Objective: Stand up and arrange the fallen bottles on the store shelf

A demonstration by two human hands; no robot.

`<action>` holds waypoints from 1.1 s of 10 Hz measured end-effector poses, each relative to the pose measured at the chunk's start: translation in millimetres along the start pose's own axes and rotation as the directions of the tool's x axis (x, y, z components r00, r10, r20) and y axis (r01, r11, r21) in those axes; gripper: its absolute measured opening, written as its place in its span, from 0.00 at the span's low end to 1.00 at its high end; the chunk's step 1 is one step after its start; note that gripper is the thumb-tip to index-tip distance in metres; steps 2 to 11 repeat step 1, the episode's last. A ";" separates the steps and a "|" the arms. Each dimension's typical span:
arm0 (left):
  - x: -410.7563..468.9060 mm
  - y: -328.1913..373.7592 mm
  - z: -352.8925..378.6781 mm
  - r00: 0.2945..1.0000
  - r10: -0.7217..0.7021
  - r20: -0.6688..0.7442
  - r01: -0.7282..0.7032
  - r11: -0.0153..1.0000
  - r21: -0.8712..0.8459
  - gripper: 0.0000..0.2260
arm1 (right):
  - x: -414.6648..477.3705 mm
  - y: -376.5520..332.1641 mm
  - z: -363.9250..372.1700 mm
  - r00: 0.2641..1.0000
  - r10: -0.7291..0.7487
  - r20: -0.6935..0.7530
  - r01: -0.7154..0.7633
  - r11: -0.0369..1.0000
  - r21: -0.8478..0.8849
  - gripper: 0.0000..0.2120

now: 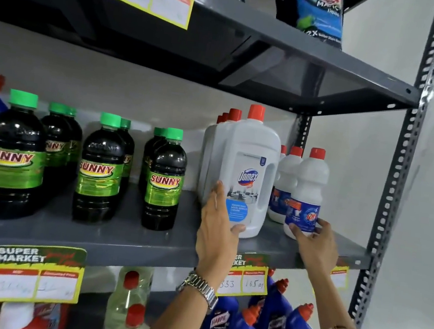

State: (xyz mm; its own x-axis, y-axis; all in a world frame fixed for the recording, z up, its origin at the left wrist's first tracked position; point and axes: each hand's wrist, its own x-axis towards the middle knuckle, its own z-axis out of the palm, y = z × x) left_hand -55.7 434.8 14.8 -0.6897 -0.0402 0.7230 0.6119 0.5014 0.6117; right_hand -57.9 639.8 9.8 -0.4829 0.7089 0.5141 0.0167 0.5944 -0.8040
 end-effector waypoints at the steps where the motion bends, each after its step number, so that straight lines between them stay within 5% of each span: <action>1: -0.8 4.6 -2.8 1.000 0.014 -0.001 -0.014 1.000 -0.005 0.44 | -2.1 -3.1 -2.2 1.000 -0.009 0.003 0.009 1.000 -0.001 0.33; 11: -0.8 4.6 -2.8 1.000 0.014 -0.001 -0.014 1.000 -0.005 0.44 | -2.1 -3.1 -2.2 1.000 -0.009 0.003 0.009 1.000 -0.001 0.33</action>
